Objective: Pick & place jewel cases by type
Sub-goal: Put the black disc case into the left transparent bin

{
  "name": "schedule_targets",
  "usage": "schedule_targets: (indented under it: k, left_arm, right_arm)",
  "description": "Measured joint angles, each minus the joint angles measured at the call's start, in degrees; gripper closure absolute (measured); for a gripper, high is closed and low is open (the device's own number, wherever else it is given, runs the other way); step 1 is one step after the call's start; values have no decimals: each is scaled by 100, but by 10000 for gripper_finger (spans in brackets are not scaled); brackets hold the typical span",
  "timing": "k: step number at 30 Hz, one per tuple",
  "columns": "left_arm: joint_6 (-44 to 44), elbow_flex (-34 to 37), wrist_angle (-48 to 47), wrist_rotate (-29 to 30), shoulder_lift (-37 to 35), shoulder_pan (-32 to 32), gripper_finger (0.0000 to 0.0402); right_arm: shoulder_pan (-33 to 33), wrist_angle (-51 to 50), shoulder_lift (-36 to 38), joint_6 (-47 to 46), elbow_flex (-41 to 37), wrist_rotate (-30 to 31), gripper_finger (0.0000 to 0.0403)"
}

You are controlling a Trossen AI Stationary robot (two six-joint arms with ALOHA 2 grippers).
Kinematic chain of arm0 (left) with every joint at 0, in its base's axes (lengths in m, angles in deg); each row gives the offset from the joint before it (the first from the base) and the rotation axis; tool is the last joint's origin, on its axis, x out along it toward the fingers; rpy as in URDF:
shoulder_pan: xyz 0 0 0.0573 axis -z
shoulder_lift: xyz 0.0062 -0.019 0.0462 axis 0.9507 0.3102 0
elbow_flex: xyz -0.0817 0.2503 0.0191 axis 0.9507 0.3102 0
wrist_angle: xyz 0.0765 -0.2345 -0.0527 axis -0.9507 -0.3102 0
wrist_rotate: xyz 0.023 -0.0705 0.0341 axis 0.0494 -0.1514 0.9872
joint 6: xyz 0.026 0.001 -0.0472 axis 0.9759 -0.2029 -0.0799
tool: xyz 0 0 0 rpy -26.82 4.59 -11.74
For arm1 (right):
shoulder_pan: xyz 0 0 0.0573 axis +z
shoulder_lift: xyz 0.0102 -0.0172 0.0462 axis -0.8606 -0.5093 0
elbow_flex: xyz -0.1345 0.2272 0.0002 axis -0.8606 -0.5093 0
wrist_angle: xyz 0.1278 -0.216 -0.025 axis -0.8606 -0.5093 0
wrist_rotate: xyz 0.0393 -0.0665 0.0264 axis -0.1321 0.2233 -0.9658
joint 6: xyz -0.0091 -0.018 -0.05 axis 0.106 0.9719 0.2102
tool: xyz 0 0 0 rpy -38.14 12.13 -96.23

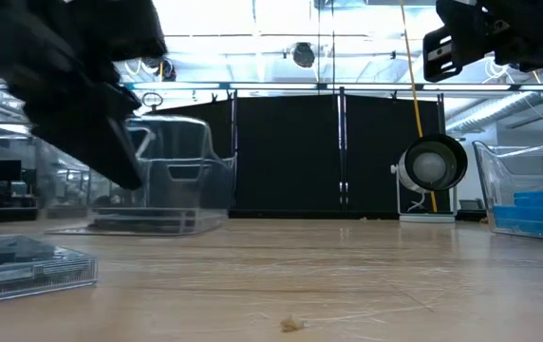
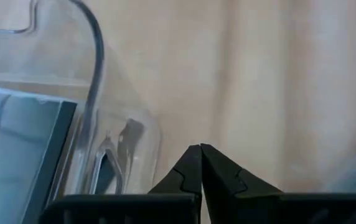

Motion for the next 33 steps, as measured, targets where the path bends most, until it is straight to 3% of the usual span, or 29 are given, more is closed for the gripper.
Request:
schedule_targets:
  k: [7,12,20,24,29,33]
  left_arm:
    - [215,0,-237,121,-4,-628,395]
    - [606,-55,-197,-429,-9,-721,398]
    - [553,-729,-369,-1183,-9,-57,399]
    - [357,-1045,-403,-1206,-9,473,400]
    - [-326,-1182,-421,-1298,4,1107,400]
    - [-1350,-1179,-739,-1377,210,1507,400]
  right_arm:
    - [0,1,0,0,0,0,293]
    - [2,-1,0,0,0,0,293]
    - [1,-40,0,-39,0,0,293]
    - [1,-83,0,-42,0,0,293]
    - [1,-93,0,-45,0,0,293]
    - [2,-93,0,-46,0,0,293]
